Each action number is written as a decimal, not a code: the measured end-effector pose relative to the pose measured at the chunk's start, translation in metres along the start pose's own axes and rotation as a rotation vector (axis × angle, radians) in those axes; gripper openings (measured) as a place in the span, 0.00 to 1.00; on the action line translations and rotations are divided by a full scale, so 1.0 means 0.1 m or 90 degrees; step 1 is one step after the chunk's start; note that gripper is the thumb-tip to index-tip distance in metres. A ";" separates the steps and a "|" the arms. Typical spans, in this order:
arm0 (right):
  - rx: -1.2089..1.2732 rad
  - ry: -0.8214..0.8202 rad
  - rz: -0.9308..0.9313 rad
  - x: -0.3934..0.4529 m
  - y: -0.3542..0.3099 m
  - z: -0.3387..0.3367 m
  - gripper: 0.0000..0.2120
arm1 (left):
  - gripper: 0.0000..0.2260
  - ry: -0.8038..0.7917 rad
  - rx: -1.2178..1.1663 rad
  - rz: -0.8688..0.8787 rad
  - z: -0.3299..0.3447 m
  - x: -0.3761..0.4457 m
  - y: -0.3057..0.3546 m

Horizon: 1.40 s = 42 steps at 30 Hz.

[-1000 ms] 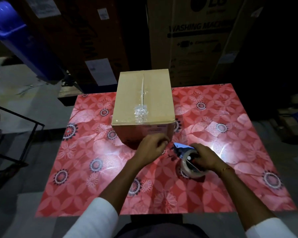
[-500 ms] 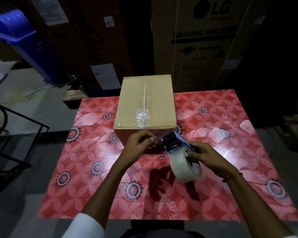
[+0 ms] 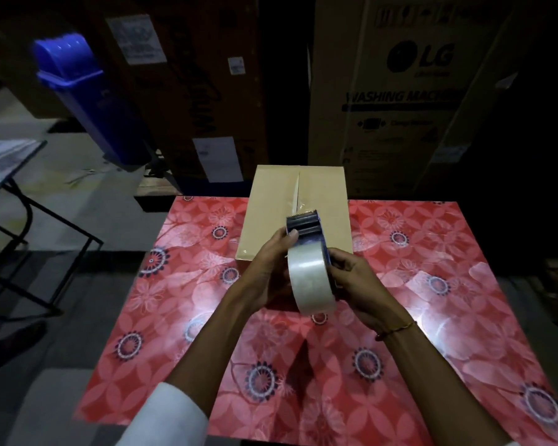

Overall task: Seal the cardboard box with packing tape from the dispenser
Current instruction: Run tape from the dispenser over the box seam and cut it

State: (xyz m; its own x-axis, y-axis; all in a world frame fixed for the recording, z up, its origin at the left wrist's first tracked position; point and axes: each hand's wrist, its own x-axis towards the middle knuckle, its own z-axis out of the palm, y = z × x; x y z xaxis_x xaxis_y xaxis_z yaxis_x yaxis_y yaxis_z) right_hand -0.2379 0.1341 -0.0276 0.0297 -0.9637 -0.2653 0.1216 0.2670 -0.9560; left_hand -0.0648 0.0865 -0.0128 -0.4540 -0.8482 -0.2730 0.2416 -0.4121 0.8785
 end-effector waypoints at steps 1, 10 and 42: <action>0.003 0.002 0.003 0.01 -0.02 0.05 0.13 | 0.24 0.004 -0.027 -0.033 0.00 0.01 0.03; 0.018 0.057 0.032 0.17 -0.11 0.31 0.10 | 0.34 0.102 -0.031 -0.090 -0.25 0.41 0.15; -0.223 0.057 -0.161 1.01 -0.45 -0.08 0.04 | 0.28 -0.026 0.114 -0.085 -0.22 0.82 0.17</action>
State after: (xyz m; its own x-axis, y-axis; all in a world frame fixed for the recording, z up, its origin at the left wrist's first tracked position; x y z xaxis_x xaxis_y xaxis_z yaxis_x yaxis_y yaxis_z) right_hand -0.2484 0.0248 -0.0119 -0.0451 -0.9989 -0.0129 -0.2306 0.0230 -0.9728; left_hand -0.0794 0.0027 -0.0291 -0.5074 -0.7742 -0.3783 0.0230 -0.4510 0.8922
